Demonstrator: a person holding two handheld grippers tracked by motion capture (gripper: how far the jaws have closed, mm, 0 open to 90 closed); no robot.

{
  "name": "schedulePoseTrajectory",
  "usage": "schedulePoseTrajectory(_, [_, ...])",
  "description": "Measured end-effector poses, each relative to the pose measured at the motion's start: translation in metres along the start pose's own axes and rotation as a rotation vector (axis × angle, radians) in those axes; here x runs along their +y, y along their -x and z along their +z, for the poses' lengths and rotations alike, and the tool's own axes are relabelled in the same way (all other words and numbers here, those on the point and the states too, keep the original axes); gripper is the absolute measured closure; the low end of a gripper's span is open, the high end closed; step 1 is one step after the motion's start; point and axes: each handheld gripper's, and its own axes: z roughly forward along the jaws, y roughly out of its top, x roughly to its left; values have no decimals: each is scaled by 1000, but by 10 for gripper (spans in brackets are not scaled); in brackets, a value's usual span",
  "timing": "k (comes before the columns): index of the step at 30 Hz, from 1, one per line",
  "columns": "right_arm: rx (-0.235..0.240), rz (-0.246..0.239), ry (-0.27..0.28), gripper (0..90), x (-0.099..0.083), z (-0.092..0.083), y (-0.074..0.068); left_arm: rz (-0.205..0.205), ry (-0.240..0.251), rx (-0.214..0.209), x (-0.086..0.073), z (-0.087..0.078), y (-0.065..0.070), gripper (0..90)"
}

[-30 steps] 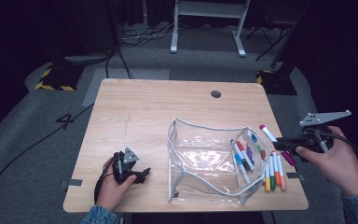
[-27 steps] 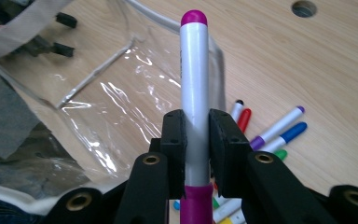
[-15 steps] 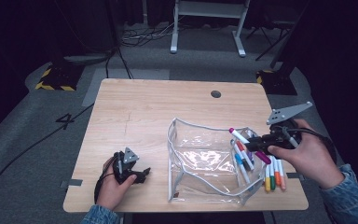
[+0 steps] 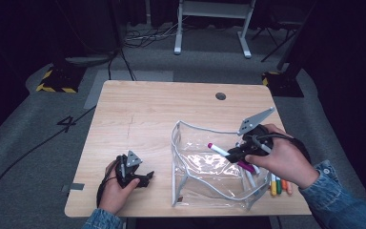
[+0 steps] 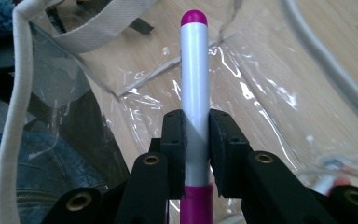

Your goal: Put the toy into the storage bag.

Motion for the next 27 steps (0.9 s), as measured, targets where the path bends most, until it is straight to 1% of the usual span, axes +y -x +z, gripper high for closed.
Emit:
schedulePoseTrajectory(3, [22,-22,-28,770,7,13,-3,1,0,2,0,0,0,155])
schedulePoseTrajectory(6, [32,-39,-52,769,11,23,-6,1,0,2,0,0,0,155])
schedulePoseTrajectory(11, [60,-79,-98,769,16,41,-8,1,0,3,0,0,0,155])
schedulePoseTrajectory(14, [75,-92,-121,769,17,49,-10,-5,-2,0,0,0,0,154])
schedulePoseTrajectory(21, [100,-131,-182,769,18,70,-13,-6,-1,-1,0,0,0,153])
schedulePoseTrajectory(23, [106,-126,-203,769,17,74,-14,-6,-2,1,0,0,0,153])
schedulePoseTrajectory(27, [114,-140,-243,769,16,85,-15,-8,-1,0,0,1,0,153])
